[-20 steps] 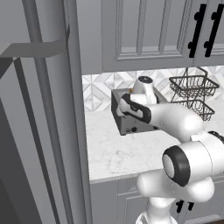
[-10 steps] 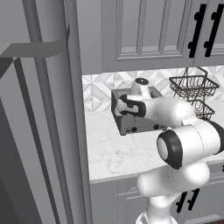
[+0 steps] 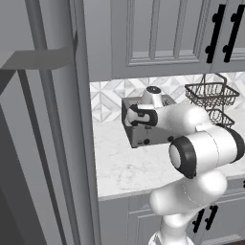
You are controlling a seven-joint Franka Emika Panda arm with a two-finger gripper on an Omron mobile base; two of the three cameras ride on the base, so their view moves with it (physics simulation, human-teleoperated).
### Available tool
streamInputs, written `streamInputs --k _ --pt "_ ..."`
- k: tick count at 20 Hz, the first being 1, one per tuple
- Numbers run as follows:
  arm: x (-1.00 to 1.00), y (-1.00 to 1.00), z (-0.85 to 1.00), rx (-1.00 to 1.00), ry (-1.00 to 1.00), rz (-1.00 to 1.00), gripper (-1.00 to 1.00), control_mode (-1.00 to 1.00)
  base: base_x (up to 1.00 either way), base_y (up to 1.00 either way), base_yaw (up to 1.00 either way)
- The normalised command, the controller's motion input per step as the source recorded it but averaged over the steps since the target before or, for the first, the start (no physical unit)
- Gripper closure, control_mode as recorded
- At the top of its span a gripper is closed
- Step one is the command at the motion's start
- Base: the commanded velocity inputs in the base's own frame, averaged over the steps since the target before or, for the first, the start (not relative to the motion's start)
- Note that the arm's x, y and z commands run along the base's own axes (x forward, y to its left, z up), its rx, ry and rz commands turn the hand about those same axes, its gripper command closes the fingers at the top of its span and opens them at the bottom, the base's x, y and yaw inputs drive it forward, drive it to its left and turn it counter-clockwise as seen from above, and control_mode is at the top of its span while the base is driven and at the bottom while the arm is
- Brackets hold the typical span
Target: Start the toaster. Once the lever pops up, take the bread to the plate on the dining counter.
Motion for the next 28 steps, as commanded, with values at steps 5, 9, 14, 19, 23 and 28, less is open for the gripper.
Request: streamInputs --k 5,9,14,19,23,28 --pt "-0.06 0.01 -0.81 -0.04 0.0 0.0 -1.0 -1.0 0.0 0.0 0.0" --pt "-0.21 0.04 -1.0 -0.07 0.0 0.0 -1.0 -1.0 0.0 0.0 0.0" --pt "-0.18 0.14 -1.0 -0.07 0.0 0.0 -1.0 -1.0 0.0 0.0 0.0" --pt "-0.64 0.07 -0.38 -0.02 -0.04 0.03 -1.0 -1.0 0.0 0.0 0.0" --pt "-0.9 0.0 0.52 0.0 -0.31 0.06 -1.0 -1.0 0.0 0.0 0.0" --pt "-0.65 0.0 0.64 0.0 -0.31 0.04 -1.0 -1.0 0.0 0.0 0.0"
